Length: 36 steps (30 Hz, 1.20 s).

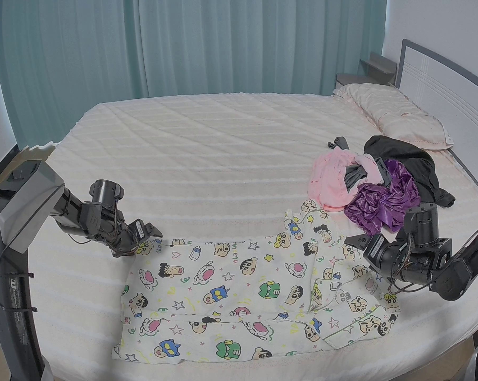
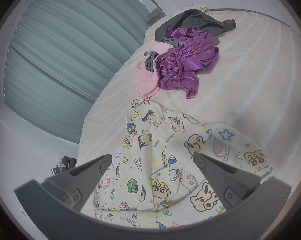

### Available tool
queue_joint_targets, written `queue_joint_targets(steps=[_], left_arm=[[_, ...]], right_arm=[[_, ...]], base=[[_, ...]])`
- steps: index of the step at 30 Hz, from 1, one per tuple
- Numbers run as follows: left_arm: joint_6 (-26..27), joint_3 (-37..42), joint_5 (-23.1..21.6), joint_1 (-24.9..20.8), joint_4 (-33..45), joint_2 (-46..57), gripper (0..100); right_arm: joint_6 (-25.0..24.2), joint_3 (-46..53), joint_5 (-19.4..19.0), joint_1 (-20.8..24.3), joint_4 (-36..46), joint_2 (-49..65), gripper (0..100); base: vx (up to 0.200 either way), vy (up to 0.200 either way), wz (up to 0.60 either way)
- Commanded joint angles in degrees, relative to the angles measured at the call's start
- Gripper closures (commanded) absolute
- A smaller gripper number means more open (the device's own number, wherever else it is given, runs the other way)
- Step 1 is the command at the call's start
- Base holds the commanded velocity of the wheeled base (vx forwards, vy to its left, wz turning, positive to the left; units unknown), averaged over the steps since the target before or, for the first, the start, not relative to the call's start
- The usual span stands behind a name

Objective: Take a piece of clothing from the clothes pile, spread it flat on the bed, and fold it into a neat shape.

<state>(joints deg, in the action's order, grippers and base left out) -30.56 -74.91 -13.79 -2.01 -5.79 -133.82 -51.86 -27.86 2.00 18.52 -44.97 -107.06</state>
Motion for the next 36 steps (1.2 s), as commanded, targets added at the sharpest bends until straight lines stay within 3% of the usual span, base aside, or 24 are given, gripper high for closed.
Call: queue_joint_targets(steps=[1, 4, 5, 20, 26, 27, 32, 36], left_arm=[[-0.11, -0.06, -0.1, -0.27, -0.71, -1.54, 0], [-0.02, 0.03, 0.08, -0.36, -3.97, -2.94, 0], [-0.38, -0.06, 0.16, -0.27, -4.84, -3.12, 100], [-0.82, -0.15, 0.6, 2.28, -4.93, -0.04, 100], [-1.25, -0.5, 0.78, 2.28, -5.11, 1.36, 100], [-1.25, -0.67, 1.04, 2.28, -5.2, 1.63, 100], [-1.34, -1.91, 3.15, 2.28, -4.84, 1.63, 100], [-1.34, -2.08, 3.5, 2.36, -3.61, 1.98, 100]], right_arm=[[0.0, 0.08, 0.02, 0.38, -0.12, -0.34, 0], [0.0, 0.08, 0.02, 0.29, -0.12, -0.61, 0], [0.0, 0.08, 0.02, 0.29, -0.12, -0.61, 0], [0.18, -4.58, -0.42, -1.99, 0.06, -4.65, 0], [6.16, -13.89, -1.74, -3.93, 6.65, -9.05, 0], [8.27, -18.2, -3.58, -4.98, 10.17, -10.19, 0], [9.41, -28.48, -4.72, -5.69, 17.99, -13.97, 0], [13.19, -39.21, -4.81, -5.86, 23.61, -21.35, 0]], base=[[0.0, 0.0, 0.0], [0.0, 0.0, 0.0], [0.0, 0.0, 0.0], [0.0, 0.0, 0.0], [0.0, 0.0, 0.0], [0.0, 0.0, 0.0], [0.0, 0.0, 0.0], [0.0, 0.0, 0.0]])
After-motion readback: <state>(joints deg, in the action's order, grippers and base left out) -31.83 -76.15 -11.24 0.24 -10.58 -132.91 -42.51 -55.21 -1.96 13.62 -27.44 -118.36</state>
